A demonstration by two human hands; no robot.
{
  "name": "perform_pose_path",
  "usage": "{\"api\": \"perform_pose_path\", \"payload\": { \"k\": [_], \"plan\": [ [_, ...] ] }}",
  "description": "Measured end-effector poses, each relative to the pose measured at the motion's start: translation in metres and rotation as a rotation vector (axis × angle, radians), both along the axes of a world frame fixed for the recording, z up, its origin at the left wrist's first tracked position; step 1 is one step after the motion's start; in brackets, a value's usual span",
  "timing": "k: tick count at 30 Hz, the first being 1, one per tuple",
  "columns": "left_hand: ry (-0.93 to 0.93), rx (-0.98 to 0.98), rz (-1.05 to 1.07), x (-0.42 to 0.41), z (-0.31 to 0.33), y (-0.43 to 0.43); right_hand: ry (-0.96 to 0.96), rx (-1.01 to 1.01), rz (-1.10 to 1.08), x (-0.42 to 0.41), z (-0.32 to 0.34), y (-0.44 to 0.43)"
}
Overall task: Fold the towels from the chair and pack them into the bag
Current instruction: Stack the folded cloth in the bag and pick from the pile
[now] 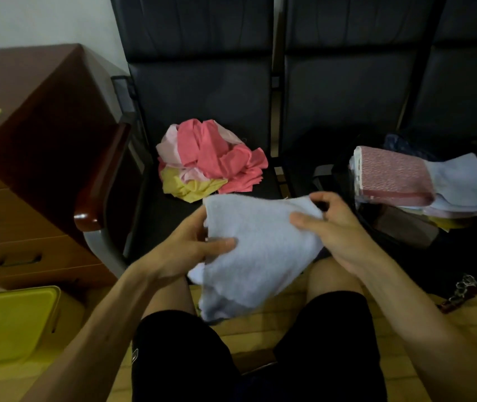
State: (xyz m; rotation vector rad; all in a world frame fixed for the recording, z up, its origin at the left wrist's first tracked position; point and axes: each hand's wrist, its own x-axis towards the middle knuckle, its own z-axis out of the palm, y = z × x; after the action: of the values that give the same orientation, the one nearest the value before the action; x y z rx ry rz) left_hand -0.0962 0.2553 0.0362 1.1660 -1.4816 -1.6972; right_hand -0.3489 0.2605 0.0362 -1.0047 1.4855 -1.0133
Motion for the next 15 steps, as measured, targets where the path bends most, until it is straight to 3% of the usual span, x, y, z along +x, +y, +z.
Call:
{"api": "perform_pose_path", "payload": {
  "k": [3,8,11,15],
  "plan": [
    [0.085,-0.016,0.068,-0.004,0.023,-0.006,-0.005,-0.092,-0.067,-0.004,0.022,-0.012],
    [-0.033,-0.143,0.215,-0.003,0.054,-0.024,0.014,-0.159,0.145,-0.01,0.059,-0.022],
    [-0.006,-0.146,0.34,-0.005,0.07,-0.031,0.119,-0.258,0.197,-0.01,0.077,-0.028],
    [-0.077,-0.294,0.38,-0.003,0.079,-0.038,0.332,-0.403,0.214,-0.009,0.102,-0.033]
  ]
}}
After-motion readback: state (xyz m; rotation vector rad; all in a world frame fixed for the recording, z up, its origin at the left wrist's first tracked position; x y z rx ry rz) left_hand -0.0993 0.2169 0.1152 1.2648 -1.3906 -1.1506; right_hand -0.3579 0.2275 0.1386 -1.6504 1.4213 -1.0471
